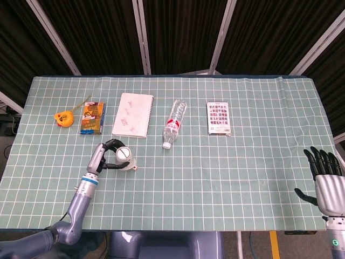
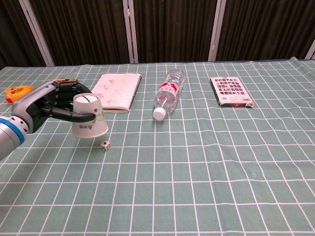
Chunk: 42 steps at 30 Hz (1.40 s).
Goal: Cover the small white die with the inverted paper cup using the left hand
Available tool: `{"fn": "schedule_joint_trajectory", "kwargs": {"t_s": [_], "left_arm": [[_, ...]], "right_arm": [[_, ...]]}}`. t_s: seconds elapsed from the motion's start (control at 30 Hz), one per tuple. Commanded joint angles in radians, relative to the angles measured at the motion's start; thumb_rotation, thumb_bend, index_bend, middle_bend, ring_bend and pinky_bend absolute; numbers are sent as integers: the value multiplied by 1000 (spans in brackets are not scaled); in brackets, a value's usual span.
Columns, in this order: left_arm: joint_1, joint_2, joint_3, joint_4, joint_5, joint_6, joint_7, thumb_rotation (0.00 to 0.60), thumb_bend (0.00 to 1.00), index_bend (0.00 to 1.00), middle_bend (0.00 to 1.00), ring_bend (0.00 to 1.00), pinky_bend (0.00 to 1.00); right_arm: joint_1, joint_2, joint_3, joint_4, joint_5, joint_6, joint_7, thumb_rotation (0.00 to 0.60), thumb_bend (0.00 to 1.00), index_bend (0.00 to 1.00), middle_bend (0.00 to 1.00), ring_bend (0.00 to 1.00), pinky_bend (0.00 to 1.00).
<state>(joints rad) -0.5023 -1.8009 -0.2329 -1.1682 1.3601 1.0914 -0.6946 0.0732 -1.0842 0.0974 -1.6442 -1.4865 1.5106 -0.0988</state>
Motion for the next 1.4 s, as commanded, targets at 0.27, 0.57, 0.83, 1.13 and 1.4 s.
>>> {"fn": "schedule_joint_trajectory", "kwargs": {"t_s": [0.27,0.57,0.83,1.13,1.4], "left_arm": [[-25,-55,11,60,-1,-12,9,600,0,466,454,401,443],[-37,-26,72,57,60,-47,-68,600,0,61,32,2,38],[-1,12,98,31,126,71,-133,600,0,0,0,0,0],[75,296,119,-184,202,242,170,600,0,0,0,0,0],[228,573,190,-456,115,325,682,600,0,0,0,0,0]], "right_arm": [[2,2,4,5,12,-7,7,600,0,2,0,0,0],[2,3,2,1,8,-4,7,600,0,2,0,0,0],[-1,8,0,-3,1,4,16,600,0,2,0,0,0],[-10,19,-13,-20,-39,29,28,600,0,1,0,0,0],[-14,31,-16,-34,-61,45,51,600,0,2,0,0,0]]}}
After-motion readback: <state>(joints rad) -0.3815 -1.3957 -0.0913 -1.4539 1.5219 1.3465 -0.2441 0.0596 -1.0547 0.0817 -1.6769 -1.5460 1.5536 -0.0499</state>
